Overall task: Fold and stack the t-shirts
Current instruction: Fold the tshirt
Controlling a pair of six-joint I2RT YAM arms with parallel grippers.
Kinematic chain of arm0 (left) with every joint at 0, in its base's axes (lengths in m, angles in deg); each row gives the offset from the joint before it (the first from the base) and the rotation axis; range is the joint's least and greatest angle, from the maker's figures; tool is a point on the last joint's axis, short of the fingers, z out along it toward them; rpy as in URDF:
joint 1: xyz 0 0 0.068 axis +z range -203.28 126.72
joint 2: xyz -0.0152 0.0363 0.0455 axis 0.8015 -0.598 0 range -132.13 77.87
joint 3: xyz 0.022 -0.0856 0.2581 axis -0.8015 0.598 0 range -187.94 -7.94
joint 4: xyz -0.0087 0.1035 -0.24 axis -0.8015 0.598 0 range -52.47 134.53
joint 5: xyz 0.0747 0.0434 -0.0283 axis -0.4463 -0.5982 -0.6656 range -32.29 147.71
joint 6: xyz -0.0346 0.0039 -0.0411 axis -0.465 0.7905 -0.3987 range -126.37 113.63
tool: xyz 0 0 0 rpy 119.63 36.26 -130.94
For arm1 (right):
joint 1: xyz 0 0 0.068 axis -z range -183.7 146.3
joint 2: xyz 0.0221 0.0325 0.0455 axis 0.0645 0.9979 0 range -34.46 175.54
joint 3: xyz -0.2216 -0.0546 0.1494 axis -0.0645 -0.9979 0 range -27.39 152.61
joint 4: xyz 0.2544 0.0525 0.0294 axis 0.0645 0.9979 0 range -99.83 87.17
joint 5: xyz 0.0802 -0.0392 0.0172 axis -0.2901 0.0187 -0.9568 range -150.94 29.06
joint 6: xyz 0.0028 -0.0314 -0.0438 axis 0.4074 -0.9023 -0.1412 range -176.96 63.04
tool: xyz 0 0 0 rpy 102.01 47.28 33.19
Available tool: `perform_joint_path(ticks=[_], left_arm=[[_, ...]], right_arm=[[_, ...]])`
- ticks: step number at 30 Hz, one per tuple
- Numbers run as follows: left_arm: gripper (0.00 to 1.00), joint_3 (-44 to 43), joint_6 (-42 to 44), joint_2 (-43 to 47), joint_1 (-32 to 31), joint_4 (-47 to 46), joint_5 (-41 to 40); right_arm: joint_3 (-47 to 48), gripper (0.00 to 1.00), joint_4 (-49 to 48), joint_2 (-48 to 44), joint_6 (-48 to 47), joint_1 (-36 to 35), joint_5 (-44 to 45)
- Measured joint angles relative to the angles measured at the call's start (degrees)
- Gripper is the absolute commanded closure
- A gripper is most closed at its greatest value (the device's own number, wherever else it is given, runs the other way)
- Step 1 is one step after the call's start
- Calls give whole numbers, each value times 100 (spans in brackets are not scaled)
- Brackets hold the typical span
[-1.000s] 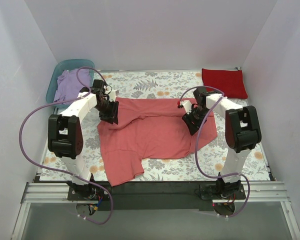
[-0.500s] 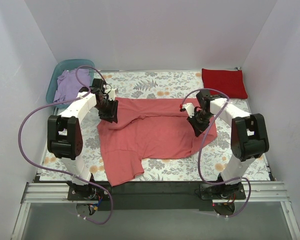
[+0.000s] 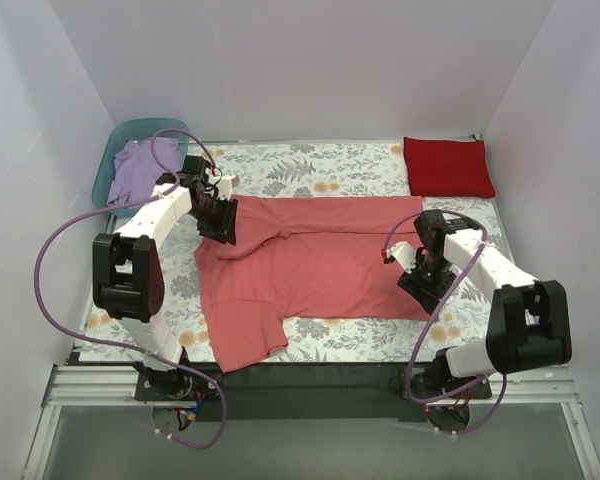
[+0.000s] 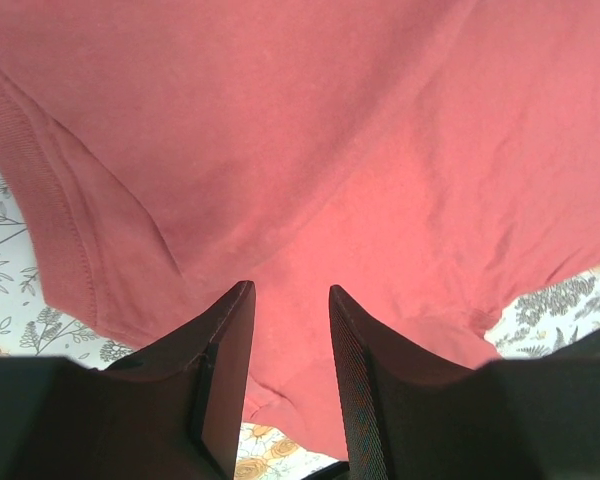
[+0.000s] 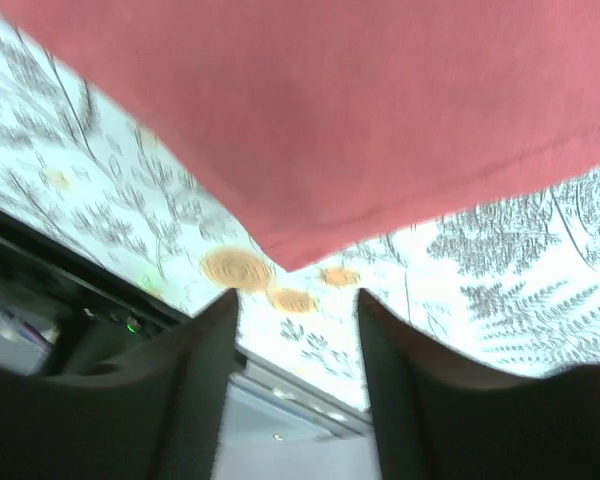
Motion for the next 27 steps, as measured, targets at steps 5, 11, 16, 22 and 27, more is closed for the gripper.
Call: perform_joint_path(ticks=[5, 11, 16, 22, 27], left_arm=[[72, 240, 313, 380, -4, -17, 413], [82, 431, 789, 664, -334, -229, 1014], [80, 505, 1130, 592, -1239, -509, 765], [72, 330, 1346, -76, -1740, -815, 118], [71, 50, 1554, -684, -1853, -1038, -553]], right_arm=[[293, 33, 396, -310, -190, 22, 142], [2168, 47, 376, 553, 92, 22, -822], [3071, 52, 225, 1469, 505, 20, -1602], [3176, 52, 94, 2050, 949, 7, -2024], [3429, 52, -149, 2371, 1176, -2, -2065]])
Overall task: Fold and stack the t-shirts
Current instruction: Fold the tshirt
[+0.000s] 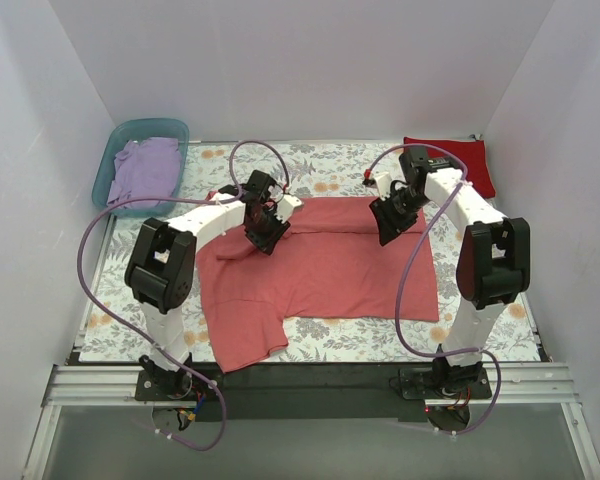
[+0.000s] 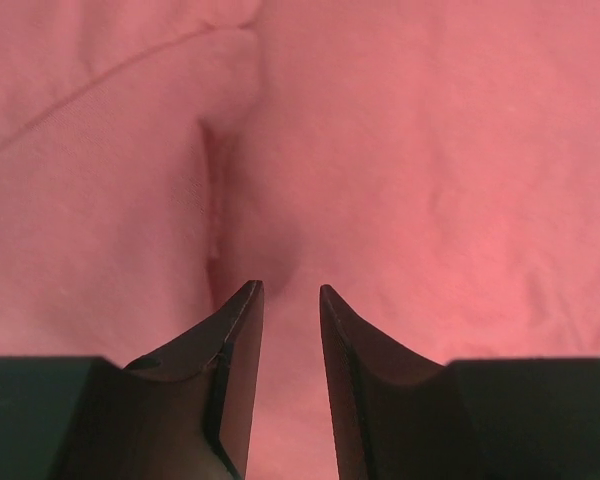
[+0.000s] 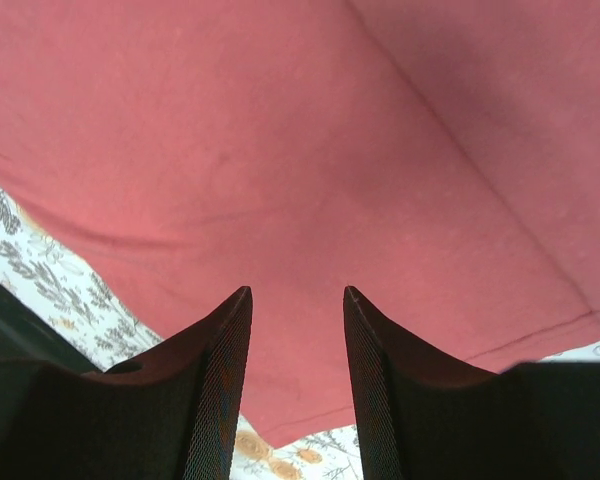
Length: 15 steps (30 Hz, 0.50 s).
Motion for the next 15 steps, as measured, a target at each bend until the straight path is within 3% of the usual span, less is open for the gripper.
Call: perform_joint_path(ticks=[15], left_arm=[[73, -262, 376, -404, -46, -437, -927]], right_arm=[[162, 52, -258, 109, 118, -2, 35]])
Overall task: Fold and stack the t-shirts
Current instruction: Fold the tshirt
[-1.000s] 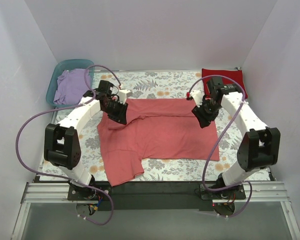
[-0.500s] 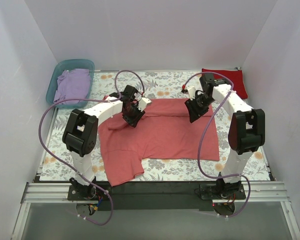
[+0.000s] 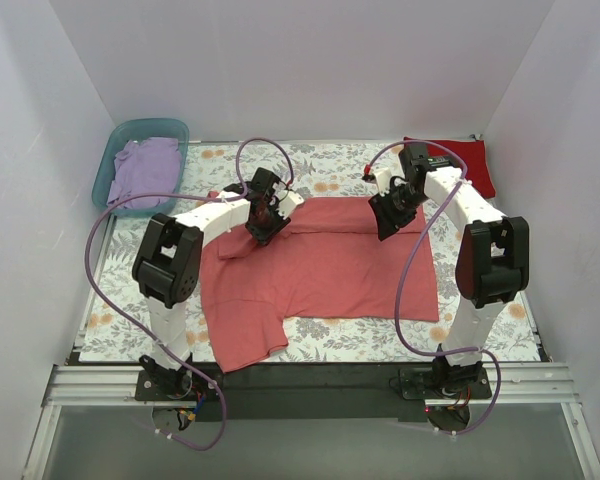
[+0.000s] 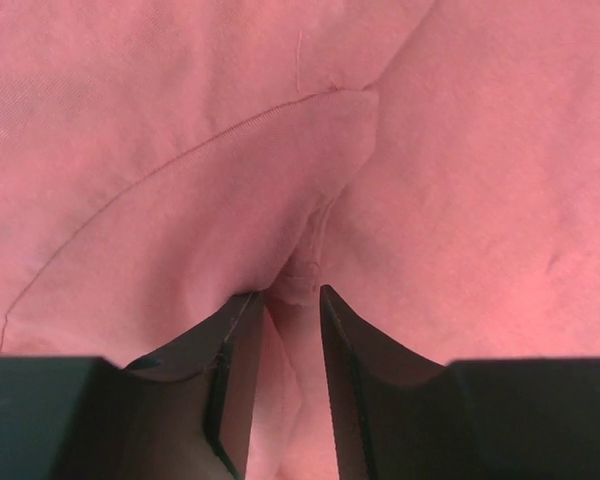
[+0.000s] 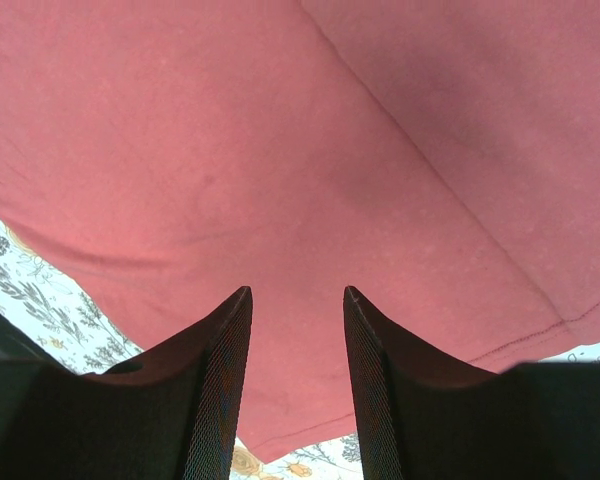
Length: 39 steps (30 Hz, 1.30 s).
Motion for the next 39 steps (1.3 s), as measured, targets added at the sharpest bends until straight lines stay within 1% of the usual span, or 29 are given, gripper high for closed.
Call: perform_joint_path(ticks=[2, 4, 7, 9, 12, 14, 18, 25, 31, 32, 34, 35, 37, 39], left_arm=[[75, -15, 44, -61, 0, -26, -26], [82, -42, 81, -142, 0, -7, -48], [84, -109, 136, -251, 0, 59, -44], [87, -136, 153, -269, 0, 116, -35], [96, -173, 173, -269, 0, 212, -11], [100, -208, 188, -271, 0, 297, 13], [100, -391, 179, -271, 0, 579, 133], [100, -1097, 37, -271, -2, 1272, 413], [100, -1690, -164, -361, -61, 2037, 990], [99, -1812, -208, -433, -76, 2170, 1113], [93, -2011, -251, -595, -90, 2382, 1342], [84, -2107, -275, -693, -92, 2481, 1478], [77, -2238, -297, -857, -96, 2651, 1727], [72, -2271, -323, -960, -96, 2815, 1971]], right_arm=[[0, 52, -52, 2, -2, 13, 13], [0, 52, -81, 9, -2, 33, 20], [0, 52, -92, 28, -4, 74, 35], [0, 52, -101, 35, -9, 105, 37], [0, 51, -111, 37, -11, 140, 39], [0, 51, -120, 37, -13, 144, 42], [-4, 51, -125, 37, -20, 166, 85], [-7, 50, -227, 50, -17, 214, 142], [-11, 50, -249, 111, -20, 221, 155], [-15, 50, -249, 111, -20, 221, 160], [-17, 49, -249, 111, -22, 223, 162], [-17, 49, -249, 111, -22, 227, 162], [-22, 49, -249, 111, -31, 227, 162], [-28, 49, -249, 111, -50, 229, 160]])
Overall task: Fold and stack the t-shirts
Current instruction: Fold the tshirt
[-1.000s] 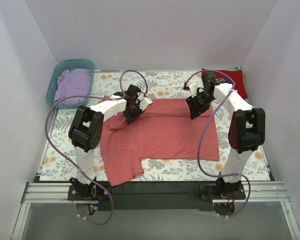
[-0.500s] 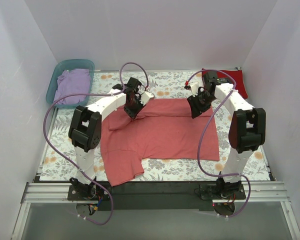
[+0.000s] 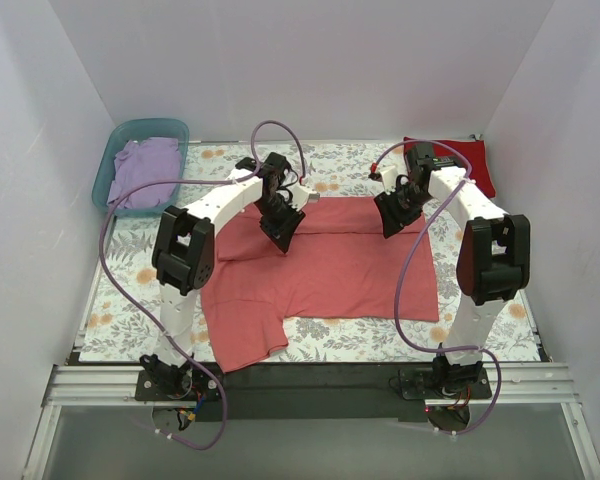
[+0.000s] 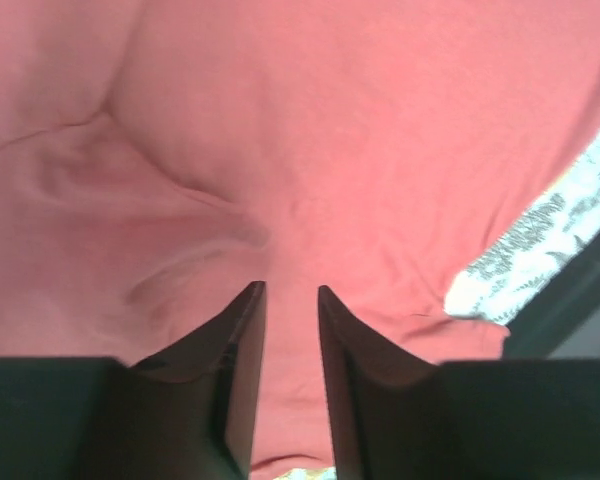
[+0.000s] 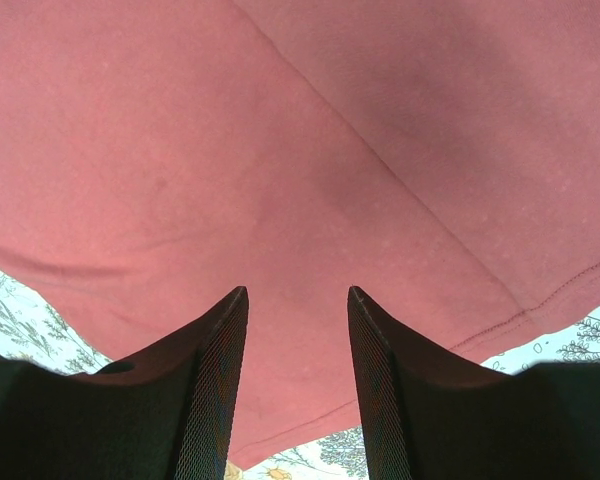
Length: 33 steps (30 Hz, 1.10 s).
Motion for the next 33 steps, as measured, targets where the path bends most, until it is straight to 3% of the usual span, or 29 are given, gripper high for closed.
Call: perform_joint_path(ticks=[5, 8, 16, 20, 22, 26, 33], left_arm=[[70, 190, -160, 181, 74, 26, 437], [68, 964, -400, 852, 483, -192, 892], [49, 3010, -704, 2811, 3421, -483, 1569], [48, 3480, -748, 2741, 3674, -535, 1668], [43, 3545, -859, 2601, 3770, -640, 1751], [41, 3539, -1143, 2345, 3956, -1093, 1902], [45, 3536, -1639, 1694, 3781, -1797, 2000]], right_arm=[[-35, 49, 0, 0, -35, 0, -125], [-61, 49, -7, -17, -33, -24, -337], [-286, 45, -551, -529, 37, -916, -850], [-107, 40, -802, -376, 199, -1725, -953], [280, 39, -1019, 131, 442, -2120, -1102], [507, 37, -1541, 946, 1123, -2400, -1257], [614, 36, -2098, 1561, 2129, -2531, -1637]])
